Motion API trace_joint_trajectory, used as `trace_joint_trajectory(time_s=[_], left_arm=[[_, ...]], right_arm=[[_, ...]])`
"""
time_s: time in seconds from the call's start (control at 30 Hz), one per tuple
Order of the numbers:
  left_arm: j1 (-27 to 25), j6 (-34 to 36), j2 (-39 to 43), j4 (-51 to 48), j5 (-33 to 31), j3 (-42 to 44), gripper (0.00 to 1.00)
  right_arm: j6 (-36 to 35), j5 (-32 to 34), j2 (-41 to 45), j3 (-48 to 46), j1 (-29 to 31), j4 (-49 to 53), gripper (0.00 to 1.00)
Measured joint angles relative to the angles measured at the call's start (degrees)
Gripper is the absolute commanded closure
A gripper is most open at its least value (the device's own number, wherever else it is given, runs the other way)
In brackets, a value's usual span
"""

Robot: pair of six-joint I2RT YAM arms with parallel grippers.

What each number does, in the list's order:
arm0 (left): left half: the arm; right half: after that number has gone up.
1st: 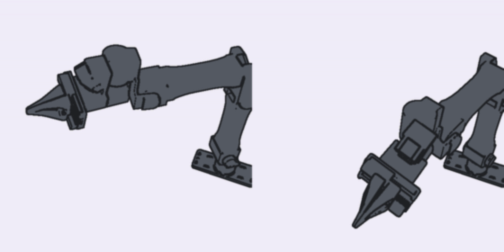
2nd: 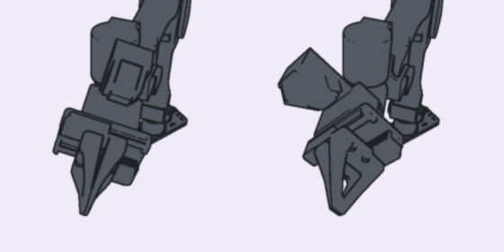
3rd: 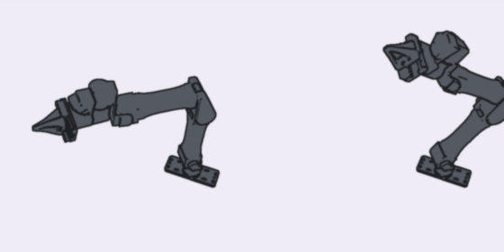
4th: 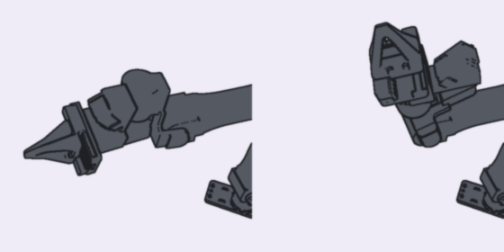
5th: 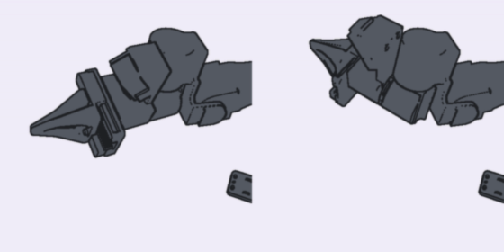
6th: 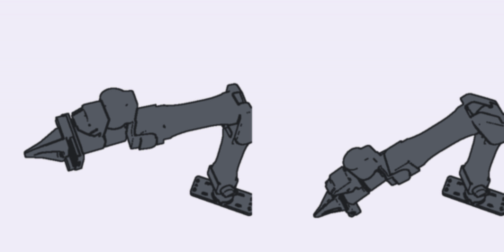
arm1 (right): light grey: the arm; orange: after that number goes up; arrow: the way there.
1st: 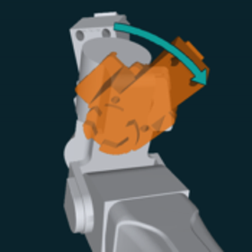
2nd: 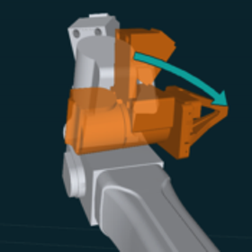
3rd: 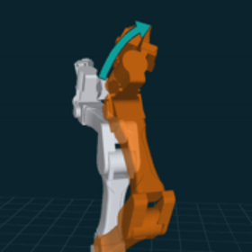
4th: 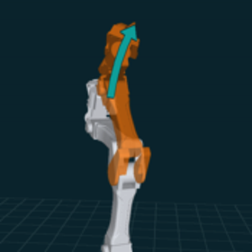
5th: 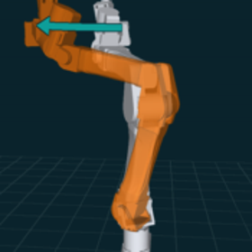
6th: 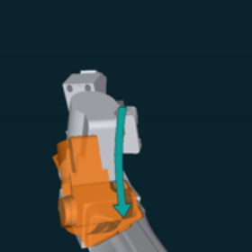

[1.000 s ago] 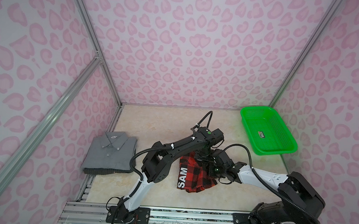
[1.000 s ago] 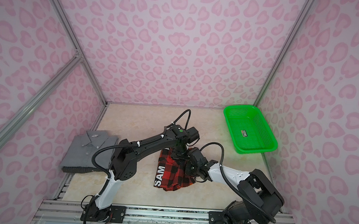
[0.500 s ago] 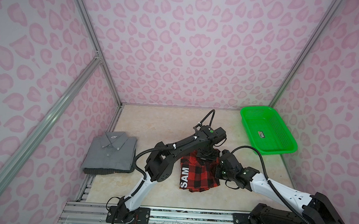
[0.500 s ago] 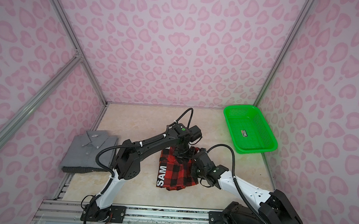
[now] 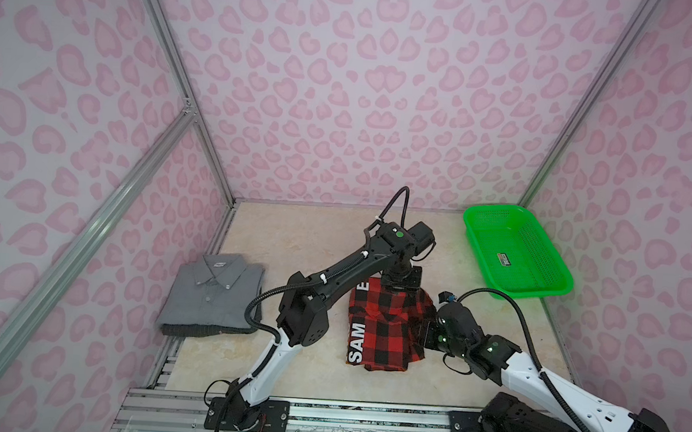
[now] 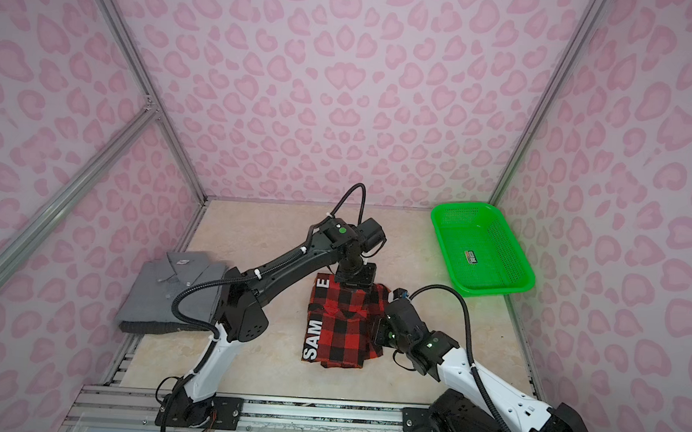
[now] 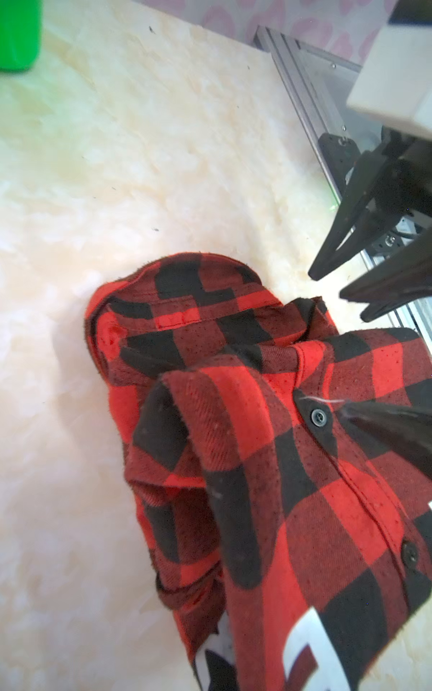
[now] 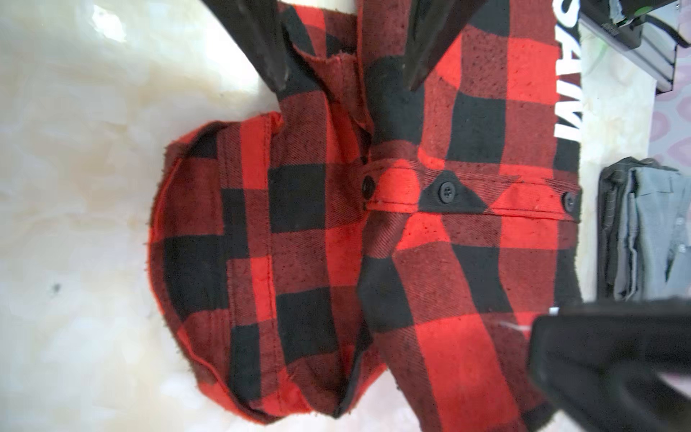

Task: Fold and stack the long sleeve shirts

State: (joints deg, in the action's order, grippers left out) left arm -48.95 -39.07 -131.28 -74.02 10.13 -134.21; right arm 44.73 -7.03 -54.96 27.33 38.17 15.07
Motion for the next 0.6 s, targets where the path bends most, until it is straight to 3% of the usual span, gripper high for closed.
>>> trace_joint_trajectory(time_s=[0.2,0.43,0.6], left_arm=[[3.96,-0.35,3.54,0.50,-0.94,2.25,0.51],[6.58,-0.17,19.56,3.98,-3.54,19.45,0.50],[8.11,-0.20,31.54,8.72,-5.29,33.42,0.50]], right_arm=[[-2.14,-6.60,-5.49,2.38,-5.73,-6.01,0.40],[-6.86,-14.62,-19.02,7.80,-10.75,-11.13,0.41],[-9.60,-17.90,-27.28,10.82,-11.54,-14.19,0.52]])
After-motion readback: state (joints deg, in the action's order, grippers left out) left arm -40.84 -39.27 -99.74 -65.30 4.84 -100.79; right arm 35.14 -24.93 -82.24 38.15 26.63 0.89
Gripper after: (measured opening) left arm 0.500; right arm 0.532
